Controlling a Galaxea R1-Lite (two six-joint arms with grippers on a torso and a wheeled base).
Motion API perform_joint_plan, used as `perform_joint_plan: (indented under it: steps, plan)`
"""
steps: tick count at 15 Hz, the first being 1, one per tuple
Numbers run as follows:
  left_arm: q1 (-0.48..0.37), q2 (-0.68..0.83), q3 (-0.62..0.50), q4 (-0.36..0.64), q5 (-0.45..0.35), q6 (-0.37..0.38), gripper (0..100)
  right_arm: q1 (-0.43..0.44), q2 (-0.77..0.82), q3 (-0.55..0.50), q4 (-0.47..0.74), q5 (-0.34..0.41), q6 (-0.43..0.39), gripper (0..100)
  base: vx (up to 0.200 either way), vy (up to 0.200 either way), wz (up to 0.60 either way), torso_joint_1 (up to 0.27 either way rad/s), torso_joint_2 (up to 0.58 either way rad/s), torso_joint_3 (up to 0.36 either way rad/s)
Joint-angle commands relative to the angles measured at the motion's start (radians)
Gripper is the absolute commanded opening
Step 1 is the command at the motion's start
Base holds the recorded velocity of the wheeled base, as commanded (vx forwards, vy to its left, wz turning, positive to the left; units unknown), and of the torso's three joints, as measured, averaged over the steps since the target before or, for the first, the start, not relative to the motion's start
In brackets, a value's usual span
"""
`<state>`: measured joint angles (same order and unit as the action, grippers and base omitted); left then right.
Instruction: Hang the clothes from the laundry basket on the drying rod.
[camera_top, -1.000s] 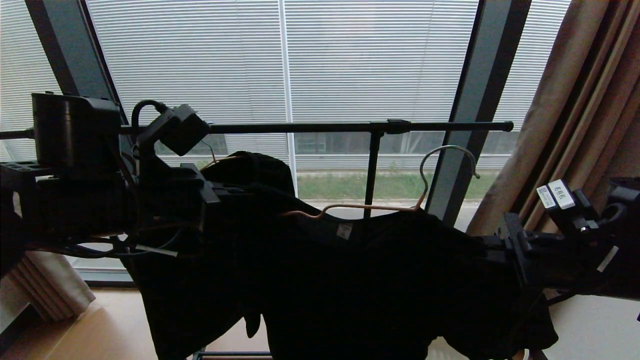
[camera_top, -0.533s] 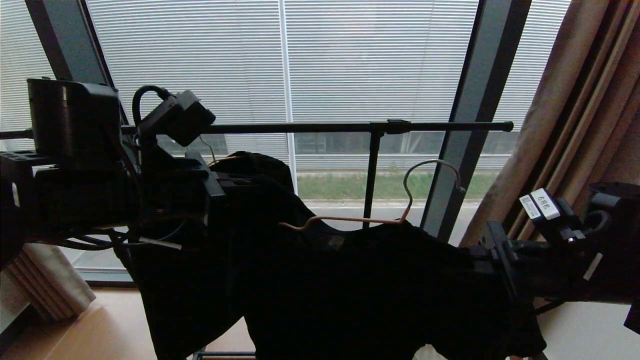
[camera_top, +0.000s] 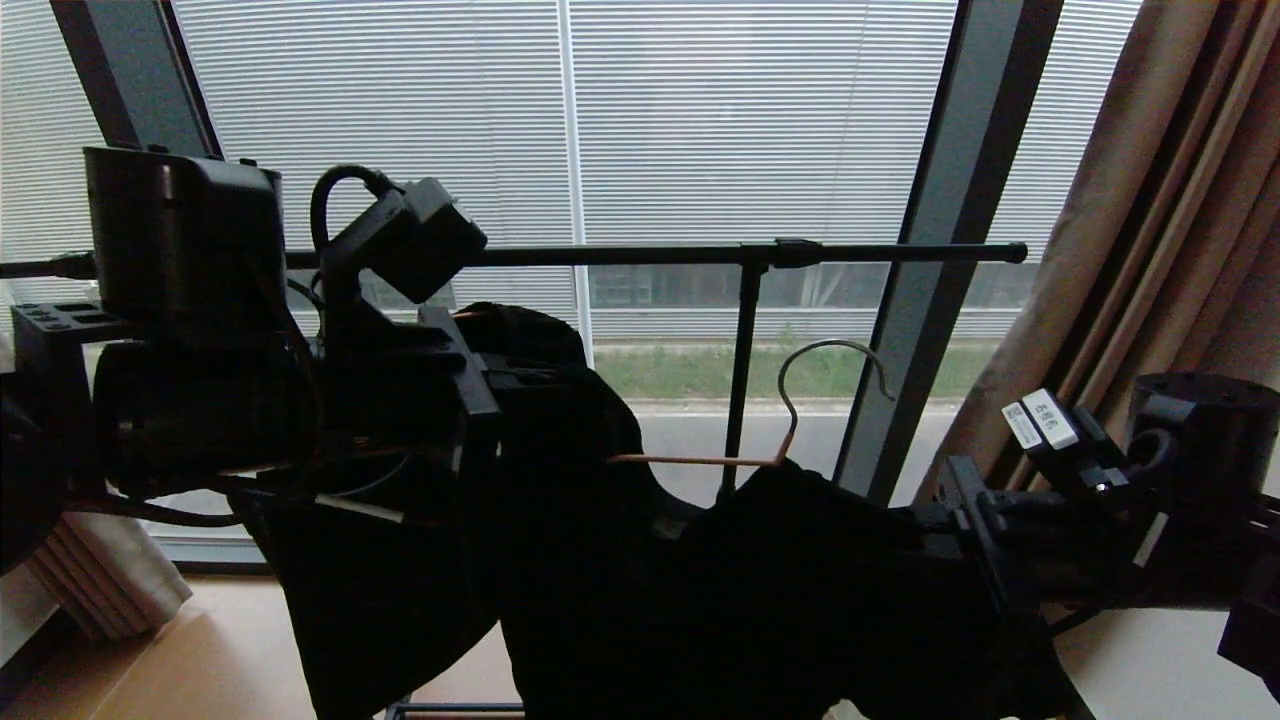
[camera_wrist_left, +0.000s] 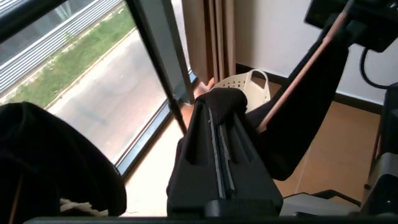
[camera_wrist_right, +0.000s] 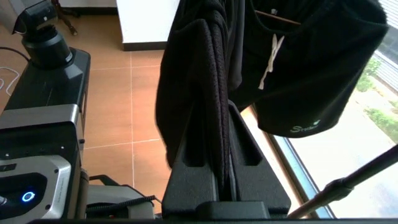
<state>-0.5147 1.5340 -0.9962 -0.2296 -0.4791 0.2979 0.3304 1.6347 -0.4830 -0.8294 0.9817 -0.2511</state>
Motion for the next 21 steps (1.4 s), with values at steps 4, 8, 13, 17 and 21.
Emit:
perform_joint_plan:
  steps: [4,8,13,17,21]
  plan:
    - [-0.068,0.005,-0.002,-0.001,0.027,-0.005,0,0.012,0.053,-0.002,-0.033,-0.003,0.001,0,0.0,0.0,0.0,0.0,0.0,0.0]
    - [-0.087,0.021,-0.032,-0.001,0.033,-0.009,0,0.045,0.074,0.003,-0.079,-0.003,0.055,0,0.0,0.0,0.0,0.0,0.0,0.0]
    - [-0.134,0.051,-0.044,-0.002,0.042,-0.011,0,0.079,0.128,0.006,-0.169,-0.003,0.098,0,0.0,0.0,0.0,0.0,0.0,0.0]
    - [-0.162,0.071,-0.059,-0.005,0.057,-0.016,0,0.081,0.129,0.017,-0.226,-0.005,0.151,0,0.0,0.0,0.0,0.0,0.0,0.0]
    - [-0.162,0.075,-0.059,-0.01,0.053,-0.016,0,0.079,0.129,0.02,-0.252,-0.021,0.174,0,0.0,0.0,0.0,0.0,0.0,0.0]
